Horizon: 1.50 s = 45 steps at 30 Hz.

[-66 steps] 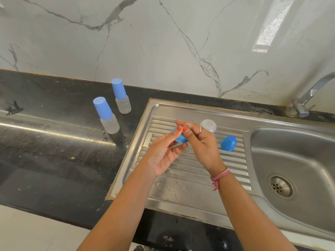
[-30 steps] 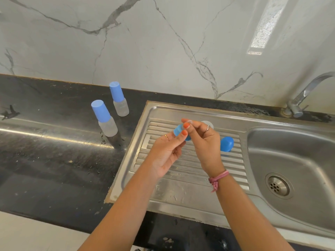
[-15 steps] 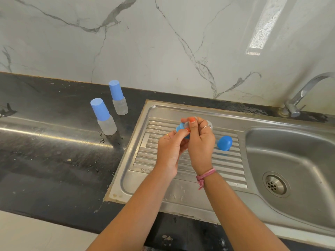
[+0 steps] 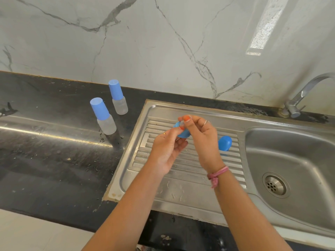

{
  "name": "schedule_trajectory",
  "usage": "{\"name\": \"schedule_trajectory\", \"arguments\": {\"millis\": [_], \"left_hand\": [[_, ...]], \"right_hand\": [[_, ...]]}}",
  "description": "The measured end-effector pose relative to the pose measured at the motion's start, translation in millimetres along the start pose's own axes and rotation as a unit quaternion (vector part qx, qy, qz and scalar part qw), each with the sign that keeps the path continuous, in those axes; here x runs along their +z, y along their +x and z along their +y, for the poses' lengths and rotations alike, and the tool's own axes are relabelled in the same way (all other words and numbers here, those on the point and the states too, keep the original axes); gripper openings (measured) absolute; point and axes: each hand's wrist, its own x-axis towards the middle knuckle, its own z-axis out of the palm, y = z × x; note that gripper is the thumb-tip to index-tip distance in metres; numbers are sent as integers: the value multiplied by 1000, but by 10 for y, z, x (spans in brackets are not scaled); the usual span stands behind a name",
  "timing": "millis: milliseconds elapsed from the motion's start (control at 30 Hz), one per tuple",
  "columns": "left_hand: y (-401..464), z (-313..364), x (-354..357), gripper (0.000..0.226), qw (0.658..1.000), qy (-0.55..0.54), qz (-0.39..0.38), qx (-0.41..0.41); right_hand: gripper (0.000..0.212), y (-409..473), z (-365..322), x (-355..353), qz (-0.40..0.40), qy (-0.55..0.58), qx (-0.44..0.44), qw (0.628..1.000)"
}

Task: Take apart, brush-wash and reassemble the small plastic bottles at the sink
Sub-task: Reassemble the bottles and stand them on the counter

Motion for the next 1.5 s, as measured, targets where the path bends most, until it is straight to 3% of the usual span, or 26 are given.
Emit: {"name": "schedule_trajectory", "arguments": {"millis": [100,200,300,400,600,767,1100,1200,1300,1400,1500], "left_hand": [[-6,152,-163,21,994,17,-61,-91],[-30,254,-177,41,981,22,-107,-159],[-14,226,-109,48,986,-4,-119,-118],[-10,82,-12,46,994,15,-100,-34],[-8,-27,60,25,999,15,-47,-1],[2,-122,214,12,999,20,-13,22],[-27,-212,457,27,1000,19,-16,13],[-4,-183,477,21,999,17,-30,9],[51,-45,386,17,999,21,-36,-32],[75,72,316,19,990,43,-85,-101],[68,89,377,40,983,43,-145,-104]], "right_hand": [[36,96,-85,-278,-179,0,51,983],[32,92,-102,-350,-223,-12,54,973],[23,39,-78,-238,-109,26,30,993],[14,7,-73,-159,-9,-16,-9,1000],[21,14,-44,-244,7,-44,-74,996],[27,-23,62,-114,110,-19,-54,992],[36,-73,96,-73,217,11,-81,973],[33,-72,54,-171,163,22,-88,982],[27,12,-88,-459,-11,-8,-49,999],[30,73,-214,-721,-153,-31,-6,988],[31,83,-160,-790,-124,-17,-19,992]]}}
